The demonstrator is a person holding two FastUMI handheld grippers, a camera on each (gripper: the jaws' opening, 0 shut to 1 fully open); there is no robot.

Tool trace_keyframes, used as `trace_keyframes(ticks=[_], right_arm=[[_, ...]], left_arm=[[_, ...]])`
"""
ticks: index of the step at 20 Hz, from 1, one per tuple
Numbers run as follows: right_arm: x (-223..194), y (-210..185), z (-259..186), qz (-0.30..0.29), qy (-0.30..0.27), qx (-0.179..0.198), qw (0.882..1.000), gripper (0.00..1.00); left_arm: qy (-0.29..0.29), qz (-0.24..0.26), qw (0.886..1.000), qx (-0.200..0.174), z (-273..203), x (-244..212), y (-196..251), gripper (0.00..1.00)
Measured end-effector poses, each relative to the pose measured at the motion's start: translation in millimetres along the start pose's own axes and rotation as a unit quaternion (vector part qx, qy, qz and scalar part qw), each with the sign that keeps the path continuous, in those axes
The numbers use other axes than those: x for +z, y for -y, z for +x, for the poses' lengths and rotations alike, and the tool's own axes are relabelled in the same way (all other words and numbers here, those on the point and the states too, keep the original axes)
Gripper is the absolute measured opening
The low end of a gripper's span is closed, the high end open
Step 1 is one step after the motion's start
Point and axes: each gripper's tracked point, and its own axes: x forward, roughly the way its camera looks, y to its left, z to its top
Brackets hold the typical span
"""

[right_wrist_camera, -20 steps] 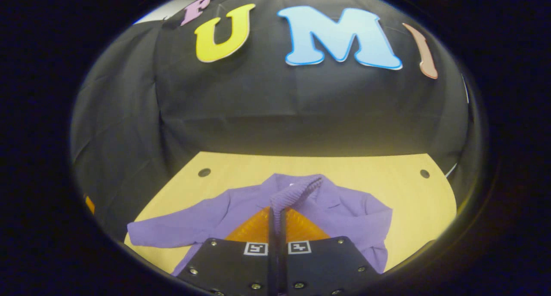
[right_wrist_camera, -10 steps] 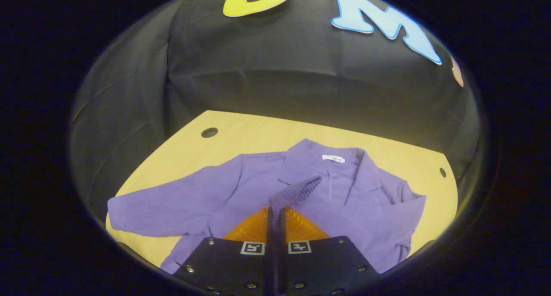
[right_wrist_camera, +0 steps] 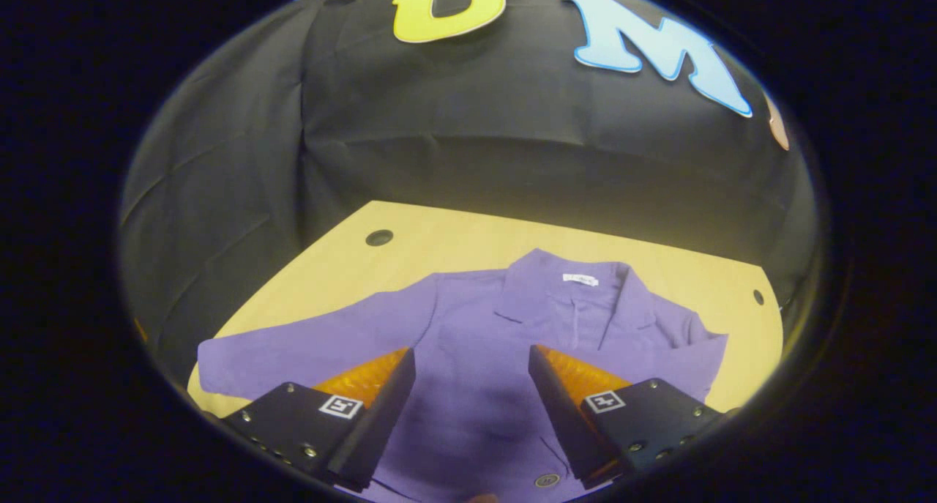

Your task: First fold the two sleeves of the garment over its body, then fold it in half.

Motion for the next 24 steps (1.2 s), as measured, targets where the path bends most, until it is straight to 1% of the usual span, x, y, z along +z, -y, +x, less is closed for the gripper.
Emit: trace_keyframes(ticks=[1,4,6,7,8,9,10,11,13,14,16,17,19,21,22,23,24], right_arm=[[4.6,3.0,-7.1,0.001,0.008,-0.004,1.0,0.94],[18.1,12.2,-36.2,0.001,0.031,-0.018,0.999,0.94],[25.9,16.9,-58.9,0.004,0.046,-0.021,0.999,0.94],[28.5,19.9,-70.4,0.003,0.052,-0.023,0.998,0.94],[28.5,21.2,-81.0,0.001,0.054,-0.024,0.998,0.94],[28.1,22.8,-90.3,-0.002,0.056,-0.026,0.998,0.94],[25.4,23.2,-99.8,-0.004,0.055,-0.027,0.998,0.94],[22.1,22.9,-108.5,-0.006,0.053,-0.028,0.998,0.98],[13.8,20.4,-122.4,-0.009,0.049,-0.029,0.998,0.98],[8.9,18.4,-128.2,-0.009,0.045,-0.029,0.999,0.98],[1.6,14.1,-137.8,-0.007,0.04,-0.028,0.999,0.98],[-1.2,13.1,-141.5,-0.007,0.038,-0.028,0.999,0.94],[-8.1,10.3,-147.8,-0.002,0.031,-0.029,0.999,0.94],[-12.3,6.4,-153.1,0.007,0.027,-0.026,0.999,0.94],[-15.0,4.8,-155.0,0.011,0.025,-0.022,0.999,0.94],[-15.5,5.0,-157.2,0.013,0.026,-0.021,0.999,0.94],[-16.9,6.0,-159.6,0.012,0.026,-0.021,0.999,0.94]], left_arm=[[-0.006,0.0,1.0,0.008,3.6,-6.9,-3.6,0.96],[-0.038,-0.004,0.999,0.038,20.9,-41.1,-19.7,0.96],[-0.068,-0.015,0.996,0.064,34.9,-68.2,-34.9,0.94],[-0.082,-0.019,0.994,0.076,42.3,-79.1,-43.0,0.95],[-0.098,-0.021,0.991,0.086,47.0,-89.8,-50.5,0.96],[-0.113,-0.023,0.989,0.093,53.6,-100.4,-57.8,0.95],[-0.126,-0.028,0.987,0.097,60.8,-109.6,-63.2,0.94],[-0.137,-0.035,0.985,0.1,67.8,-117.7,-68.6,0.94],[-0.165,-0.041,0.98,0.108,77.1,-139.5,-78.9,0.94],[-0.182,-0.041,0.976,0.112,76.1,-149.8,-81.2,0.96],[-0.208,-0.043,0.97,0.117,79.9,-166.5,-86.3,0.97],[-0.217,-0.045,0.968,0.12,82.9,-171.6,-88.5,0.98],[-0.226,-0.046,0.965,0.125,85.7,-177.8,-90.3,0.98],[-0.224,-0.033,0.966,0.125,87.9,-179.3,-88.0,0.98],[-0.22,-0.027,0.967,0.123,85.7,-179.6,-85.6,0.96],[-0.218,-0.028,0.968,0.124,87.3,-181.3,-83.9,0.99],[-0.215,-0.032,0.968,0.122,88.1,-181.0,-82.5,0.96]])
